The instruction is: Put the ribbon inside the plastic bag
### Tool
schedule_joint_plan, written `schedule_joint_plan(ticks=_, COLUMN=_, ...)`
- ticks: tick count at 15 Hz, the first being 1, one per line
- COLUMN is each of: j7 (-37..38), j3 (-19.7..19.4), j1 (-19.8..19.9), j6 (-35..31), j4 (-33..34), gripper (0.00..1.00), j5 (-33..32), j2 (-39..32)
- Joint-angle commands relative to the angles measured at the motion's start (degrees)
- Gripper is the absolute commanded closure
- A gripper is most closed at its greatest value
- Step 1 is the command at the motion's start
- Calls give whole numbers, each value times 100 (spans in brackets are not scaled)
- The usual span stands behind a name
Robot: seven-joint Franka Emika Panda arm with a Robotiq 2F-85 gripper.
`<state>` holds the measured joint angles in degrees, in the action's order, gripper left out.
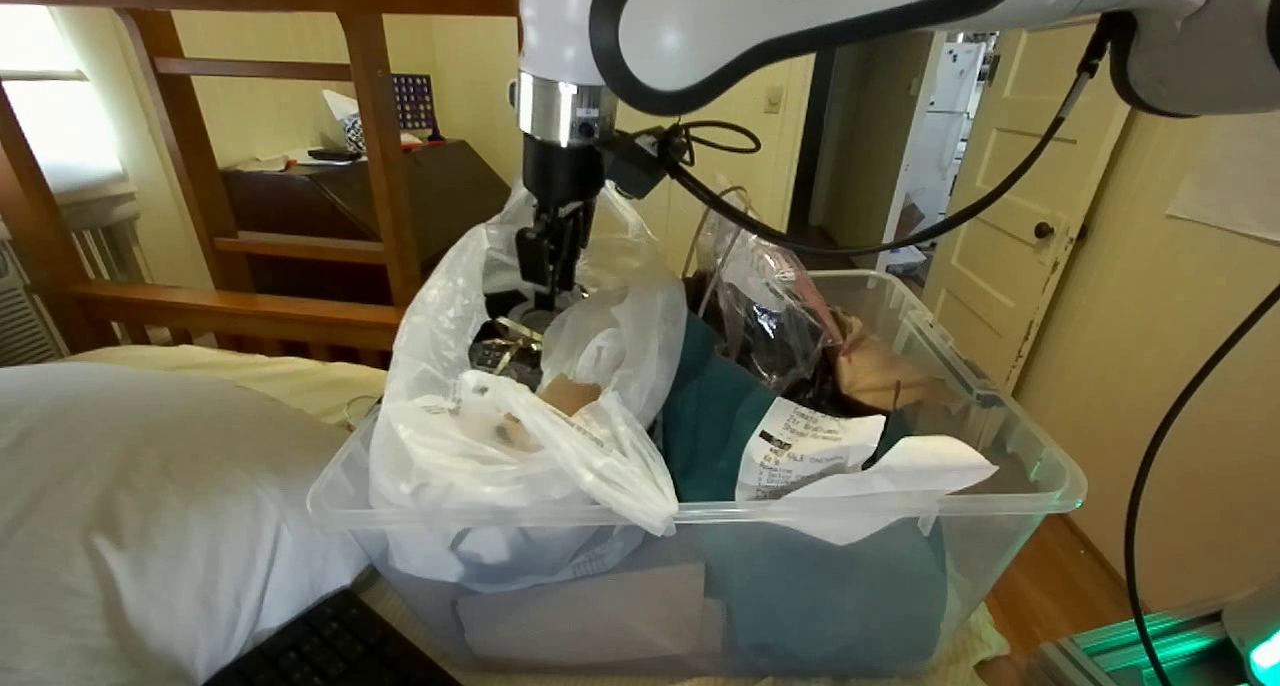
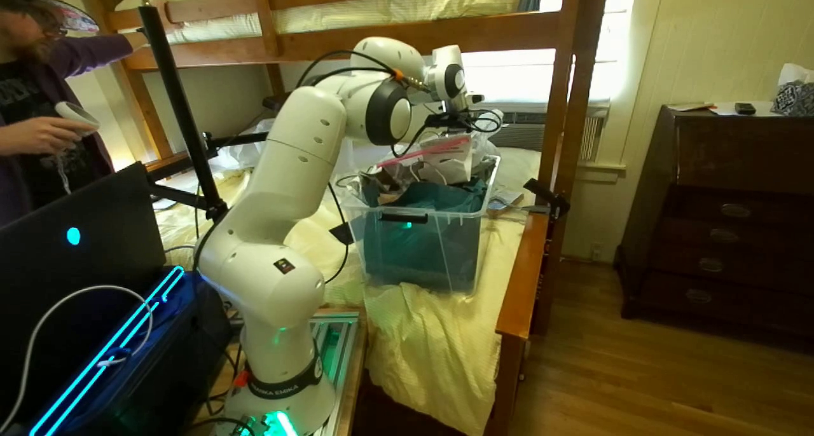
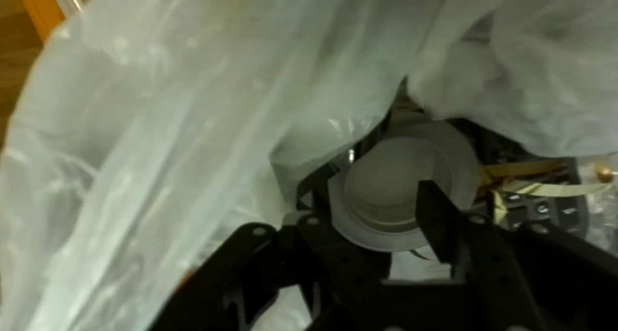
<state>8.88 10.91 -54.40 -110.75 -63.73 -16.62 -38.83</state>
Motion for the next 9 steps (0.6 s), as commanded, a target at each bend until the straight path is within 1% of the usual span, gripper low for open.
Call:
schedule_joint_plan(ticks=1, j7=-226, j3=153, j1=-156, j6=1374, j4=810, gripper=18, j5=462, j2=93)
schedule_joint_plan(ticks=2, j7=-176, j3=156, j1=-232, j6=1732, j4=1004, gripper=10, j5=497, j2=124)
schedule_joint_plan(ticks=3, j7=-176, j3=152, j1=-306, j6=1985, j4=1208, gripper=4, j5=493, j2=136)
schedule_joint_plan(ticks=4, j7=-174, j3=156, j1=-378, j6=2115, j4=1349, gripper=1, j5=494, j2=169)
schedule_joint_plan(ticks=5, j7=-166, j3=282, j1=-358, j6=2100, j4=1400, gripper=0, j5=475, j2=201)
schedule_joint_plan(ticks=6, j7=-166, j3=318, j1=-403, j6=2078, j4=1503, gripper=0, j5=477, j2=215)
schedule_joint_plan(ticks=9, j7=-150, j3=500, j1=-403, j6=1758, j4=1568, gripper=0, j5=588, j2=183)
